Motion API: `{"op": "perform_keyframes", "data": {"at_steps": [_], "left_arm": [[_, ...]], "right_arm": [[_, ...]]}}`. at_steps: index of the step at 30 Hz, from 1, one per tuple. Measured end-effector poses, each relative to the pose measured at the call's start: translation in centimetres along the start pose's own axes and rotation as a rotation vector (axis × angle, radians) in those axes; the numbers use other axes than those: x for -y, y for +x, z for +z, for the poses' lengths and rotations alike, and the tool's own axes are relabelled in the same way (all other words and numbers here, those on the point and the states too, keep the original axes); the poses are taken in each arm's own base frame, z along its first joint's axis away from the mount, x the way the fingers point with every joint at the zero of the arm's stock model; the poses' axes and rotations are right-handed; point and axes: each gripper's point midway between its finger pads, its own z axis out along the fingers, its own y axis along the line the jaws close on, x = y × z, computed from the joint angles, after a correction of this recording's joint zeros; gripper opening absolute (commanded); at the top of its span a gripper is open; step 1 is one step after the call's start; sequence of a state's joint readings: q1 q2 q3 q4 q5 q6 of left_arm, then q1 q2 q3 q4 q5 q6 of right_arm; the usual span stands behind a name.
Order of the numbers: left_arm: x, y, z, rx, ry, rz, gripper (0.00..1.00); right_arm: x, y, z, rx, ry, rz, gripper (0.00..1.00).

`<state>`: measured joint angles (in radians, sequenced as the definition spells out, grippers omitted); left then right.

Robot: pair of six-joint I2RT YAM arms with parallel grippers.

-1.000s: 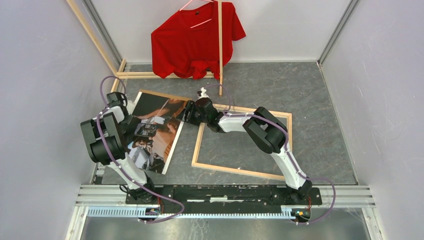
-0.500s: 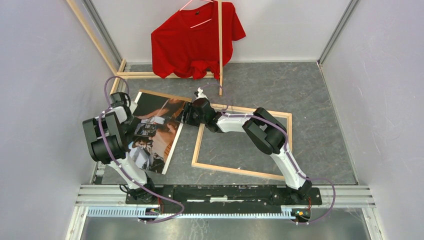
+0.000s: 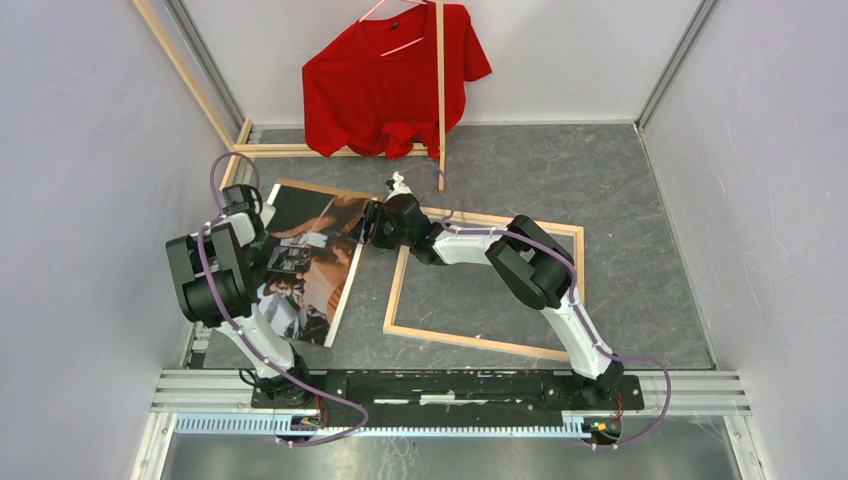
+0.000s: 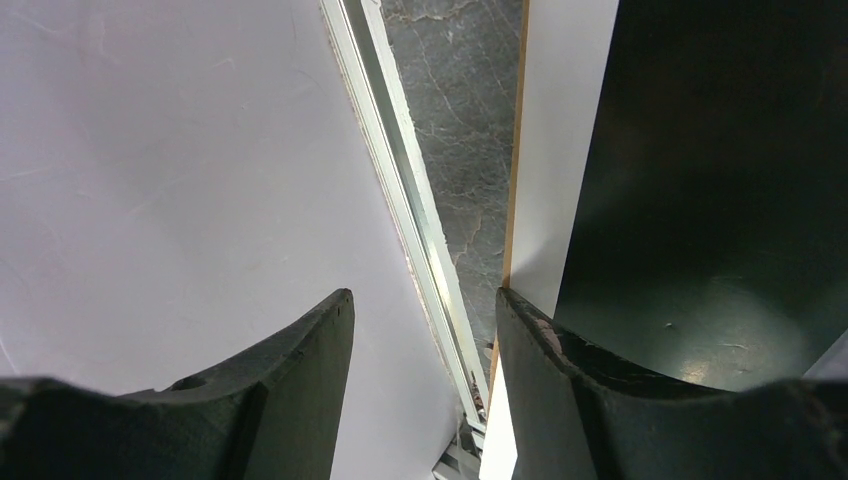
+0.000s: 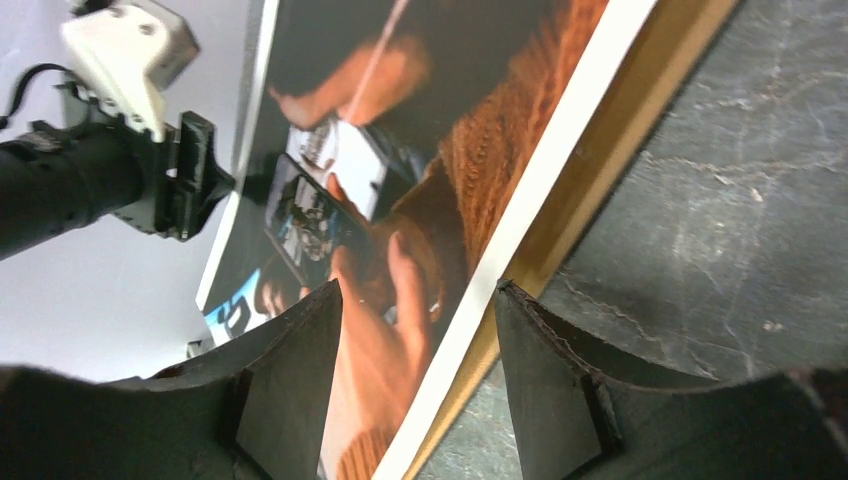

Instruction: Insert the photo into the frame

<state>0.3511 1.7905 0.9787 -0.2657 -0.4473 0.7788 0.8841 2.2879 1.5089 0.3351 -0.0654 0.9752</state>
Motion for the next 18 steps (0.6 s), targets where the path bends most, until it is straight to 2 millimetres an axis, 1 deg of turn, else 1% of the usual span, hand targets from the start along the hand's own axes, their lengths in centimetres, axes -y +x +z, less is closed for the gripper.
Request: {"op": "perform_keyframes", "data": {"at_steps": [2,9,16,18], "left_arm": [[0.0,0.0,0.0,-0.001,-0.001,0.001,0.63],[0.0,0.0,0.0,-0.004,-0.008,0.005,0.62],[0.0,0.0,-0.1,-0.007,-0.012,0.008,0.62],[0.0,-0.1,-0.1,-0.007,-0.013,0.009,0.62]], "right_arm": [[-0.8,-0.4,-0.2,0.011,-0.024,-0.001,0.64],[-4.5,-2.6,-1.7,0.064,-0.116,-0.007,0.64],[-5.7,-3.1,-1.9,0.072,-0.170,0.018,0.63],[-5.8,-3.2,-1.8,0.073,-0.182,0.027,0.63]]}}
